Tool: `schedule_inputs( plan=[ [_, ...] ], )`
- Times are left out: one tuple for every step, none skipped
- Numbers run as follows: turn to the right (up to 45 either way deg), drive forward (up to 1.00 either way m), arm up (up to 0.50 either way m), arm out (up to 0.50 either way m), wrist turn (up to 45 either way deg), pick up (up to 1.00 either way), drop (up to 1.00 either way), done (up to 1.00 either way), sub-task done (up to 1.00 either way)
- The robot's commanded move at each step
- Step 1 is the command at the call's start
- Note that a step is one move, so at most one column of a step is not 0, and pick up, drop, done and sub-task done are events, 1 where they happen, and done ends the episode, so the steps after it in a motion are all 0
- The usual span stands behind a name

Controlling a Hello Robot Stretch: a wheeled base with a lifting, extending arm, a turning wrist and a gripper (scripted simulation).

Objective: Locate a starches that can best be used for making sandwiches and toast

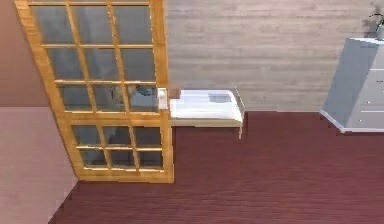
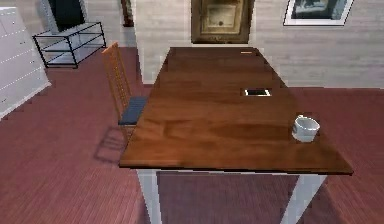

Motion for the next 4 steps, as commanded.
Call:
schedule_inputs(
  plan=[
    [0.0, 0.2, 0.0, 0.0, 0.0, 0.0, 0.0, 0.0, 0.0],
    [-45.0, 0.0, 0.0, 0.0, 0.0, 0.0, 0.0, 0.0, 0.0],
    [-42.0, 0.0, 0.0, 0.0, 0.0, 0.0, 0.0, 0.0, 0.0],
    [0.0, 1.0, 0.0, 0.0, 0.0, 0.0, 0.0, 0.0, 0.0]
  ],
)
